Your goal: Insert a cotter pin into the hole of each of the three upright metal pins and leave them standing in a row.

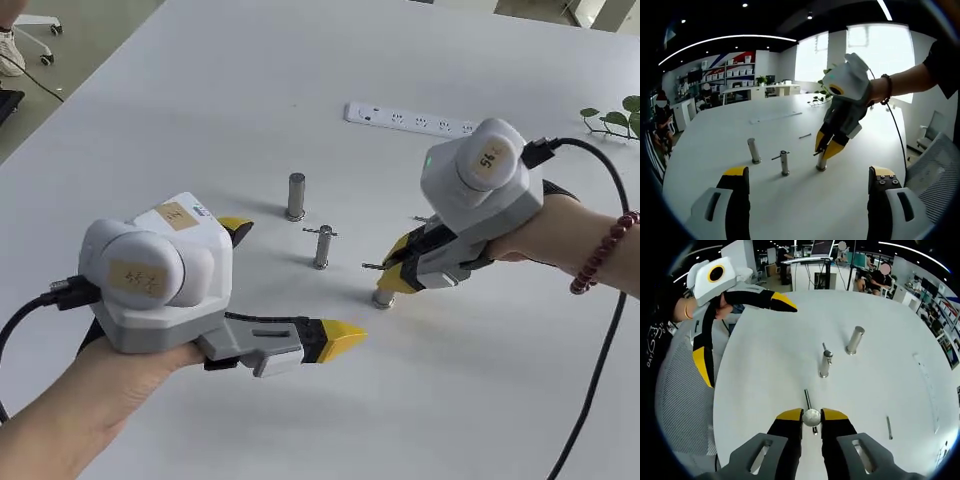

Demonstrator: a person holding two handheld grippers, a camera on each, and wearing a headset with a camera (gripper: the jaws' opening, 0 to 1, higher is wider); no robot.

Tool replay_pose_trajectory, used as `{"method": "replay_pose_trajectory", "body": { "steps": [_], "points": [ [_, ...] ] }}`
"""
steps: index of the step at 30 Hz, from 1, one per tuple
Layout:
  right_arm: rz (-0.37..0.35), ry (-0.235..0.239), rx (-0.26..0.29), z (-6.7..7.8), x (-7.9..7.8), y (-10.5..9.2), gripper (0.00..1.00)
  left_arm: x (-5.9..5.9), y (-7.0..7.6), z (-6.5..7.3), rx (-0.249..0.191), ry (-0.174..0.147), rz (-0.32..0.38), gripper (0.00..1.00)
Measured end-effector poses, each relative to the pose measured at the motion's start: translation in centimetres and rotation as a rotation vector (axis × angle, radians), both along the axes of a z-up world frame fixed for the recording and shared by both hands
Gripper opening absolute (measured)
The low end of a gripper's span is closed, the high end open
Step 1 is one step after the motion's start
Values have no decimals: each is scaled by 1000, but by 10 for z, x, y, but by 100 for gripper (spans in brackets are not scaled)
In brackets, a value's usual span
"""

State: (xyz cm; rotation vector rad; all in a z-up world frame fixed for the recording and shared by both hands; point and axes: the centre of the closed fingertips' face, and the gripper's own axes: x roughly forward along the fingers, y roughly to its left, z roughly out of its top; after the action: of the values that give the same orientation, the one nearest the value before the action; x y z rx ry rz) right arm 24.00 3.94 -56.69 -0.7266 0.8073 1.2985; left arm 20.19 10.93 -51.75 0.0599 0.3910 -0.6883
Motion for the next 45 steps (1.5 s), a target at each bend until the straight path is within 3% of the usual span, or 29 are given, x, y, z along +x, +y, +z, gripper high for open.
{"method": "replay_pose_trajectory", "body": {
  "steps": [10,21,32,45],
  "points": [
    [-13,-13,2,4,15,-2,8,-4,0,-4,-6,17,-4,99],
    [-7,-27,-2,6,28,-2,8,-3,0,-5,-10,7,-9,99],
    [8,-30,-6,2,34,0,8,-2,-2,-8,-2,11,-18,99],
    [18,6,4,1,32,0,9,-1,-1,-13,12,26,-24,98]
  ]
}}
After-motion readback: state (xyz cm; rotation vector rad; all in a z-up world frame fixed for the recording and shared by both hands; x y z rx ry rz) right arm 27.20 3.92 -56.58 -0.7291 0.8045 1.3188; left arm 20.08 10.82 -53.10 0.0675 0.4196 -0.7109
